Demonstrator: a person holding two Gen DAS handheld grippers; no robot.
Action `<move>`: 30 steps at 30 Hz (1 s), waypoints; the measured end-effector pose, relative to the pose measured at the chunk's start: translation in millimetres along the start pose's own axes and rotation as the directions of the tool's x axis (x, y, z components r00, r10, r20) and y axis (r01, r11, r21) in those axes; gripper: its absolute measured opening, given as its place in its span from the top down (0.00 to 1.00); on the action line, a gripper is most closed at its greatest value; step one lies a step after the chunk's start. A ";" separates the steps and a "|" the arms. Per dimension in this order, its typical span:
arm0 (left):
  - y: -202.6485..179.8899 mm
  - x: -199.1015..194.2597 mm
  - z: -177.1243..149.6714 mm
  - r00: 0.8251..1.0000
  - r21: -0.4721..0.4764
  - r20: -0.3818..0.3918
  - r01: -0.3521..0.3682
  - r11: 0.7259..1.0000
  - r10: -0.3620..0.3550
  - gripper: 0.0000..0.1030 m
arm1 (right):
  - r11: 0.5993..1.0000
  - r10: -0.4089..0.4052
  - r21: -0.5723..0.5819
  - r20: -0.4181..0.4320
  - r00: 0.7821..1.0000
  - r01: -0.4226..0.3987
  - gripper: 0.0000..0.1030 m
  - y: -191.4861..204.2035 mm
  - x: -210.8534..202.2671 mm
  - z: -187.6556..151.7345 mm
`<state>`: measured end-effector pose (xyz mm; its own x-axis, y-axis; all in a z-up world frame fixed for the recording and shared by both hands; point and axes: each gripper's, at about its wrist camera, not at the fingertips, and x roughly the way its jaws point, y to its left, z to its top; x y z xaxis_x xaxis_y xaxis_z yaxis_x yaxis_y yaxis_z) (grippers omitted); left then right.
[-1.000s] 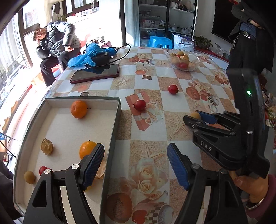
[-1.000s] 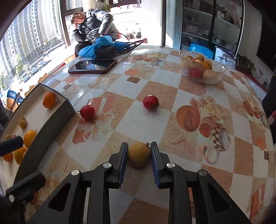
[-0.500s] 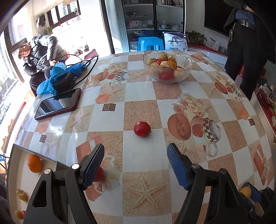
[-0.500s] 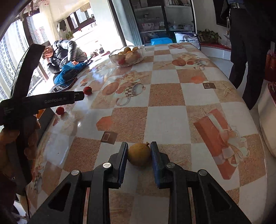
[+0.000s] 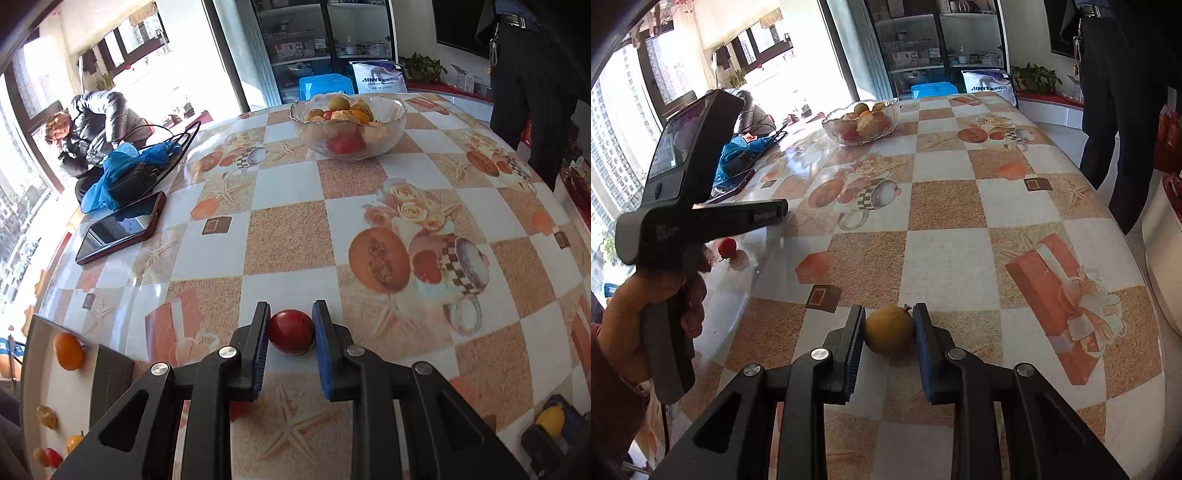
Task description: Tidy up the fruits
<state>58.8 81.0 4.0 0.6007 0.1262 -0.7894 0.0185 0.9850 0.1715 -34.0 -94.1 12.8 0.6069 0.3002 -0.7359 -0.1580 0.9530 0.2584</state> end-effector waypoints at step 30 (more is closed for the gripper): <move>78.0 -109.5 -150.8 0.977 -0.252 0.082 0.211 0.944 -0.196 0.44 | 0.997 0.005 -0.078 -0.025 1.000 -0.006 0.06 14.4 -39.5 -54.8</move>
<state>-126.1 161.7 15.0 0.6491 -0.0794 -0.7566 -0.0577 0.9865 -0.1531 -102.9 -90.0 11.3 0.5864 0.3054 -0.7502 -0.2221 0.9513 0.2137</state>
